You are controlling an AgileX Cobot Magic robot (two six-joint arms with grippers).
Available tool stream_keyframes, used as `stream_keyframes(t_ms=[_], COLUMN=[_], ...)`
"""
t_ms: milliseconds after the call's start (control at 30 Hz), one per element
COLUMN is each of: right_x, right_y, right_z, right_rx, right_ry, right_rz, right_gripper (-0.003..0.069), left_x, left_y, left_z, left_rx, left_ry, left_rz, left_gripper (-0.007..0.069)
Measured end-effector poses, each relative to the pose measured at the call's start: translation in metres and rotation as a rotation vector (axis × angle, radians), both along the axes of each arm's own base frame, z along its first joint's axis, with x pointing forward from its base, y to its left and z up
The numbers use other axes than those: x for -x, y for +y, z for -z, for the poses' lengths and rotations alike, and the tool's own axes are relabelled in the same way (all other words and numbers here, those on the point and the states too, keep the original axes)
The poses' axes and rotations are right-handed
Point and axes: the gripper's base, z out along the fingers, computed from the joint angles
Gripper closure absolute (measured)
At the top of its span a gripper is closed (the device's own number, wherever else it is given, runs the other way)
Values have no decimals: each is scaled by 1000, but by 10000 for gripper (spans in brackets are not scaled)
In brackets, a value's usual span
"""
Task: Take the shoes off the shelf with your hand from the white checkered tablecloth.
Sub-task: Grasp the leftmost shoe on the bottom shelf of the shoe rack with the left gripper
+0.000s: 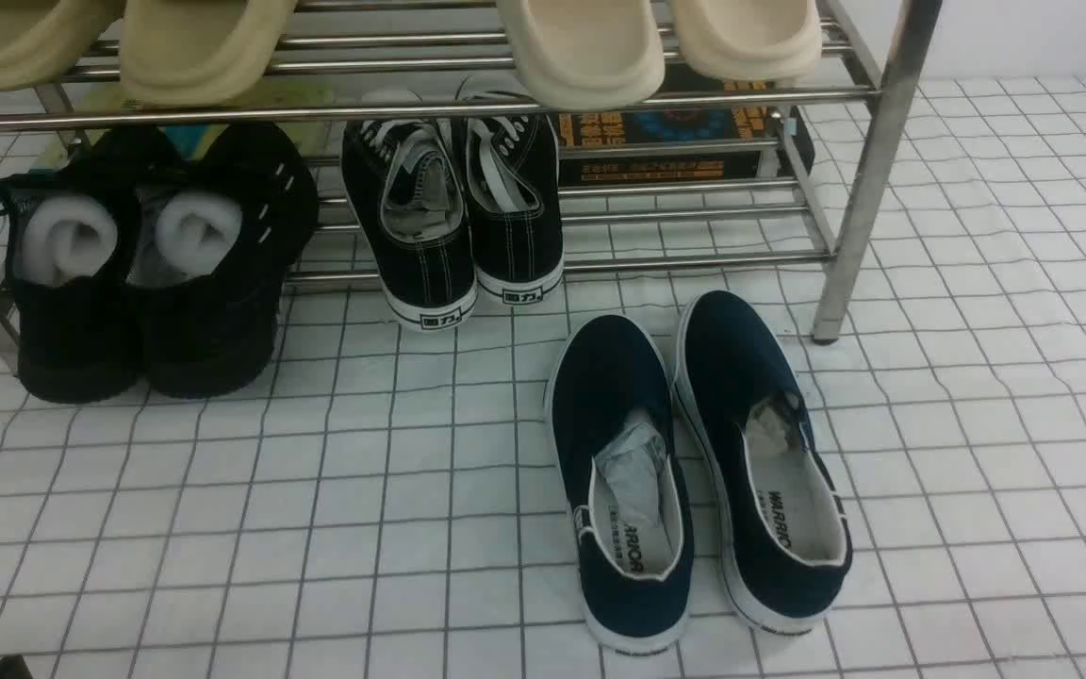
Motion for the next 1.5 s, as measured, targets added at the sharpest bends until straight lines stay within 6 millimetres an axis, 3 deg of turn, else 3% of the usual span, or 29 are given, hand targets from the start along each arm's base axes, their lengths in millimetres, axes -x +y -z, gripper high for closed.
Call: stream_keyframes(t_ms=[1133,1300,1500], right_x=[0,0,0], right_y=[0,0,0], right_z=[0,0,0], right_rx=[0,0,0], right_ry=[0,0,0], right_rz=[0,0,0], right_gripper=[529,522,513], left_x=[0,0,0], left_y=[0,-2,-14], left_z=[0,0,-1], left_rx=[23,226,943], left_ry=[-2,-3,34], left_rz=[-9,-43,-134], left_gripper=[384,384,384])
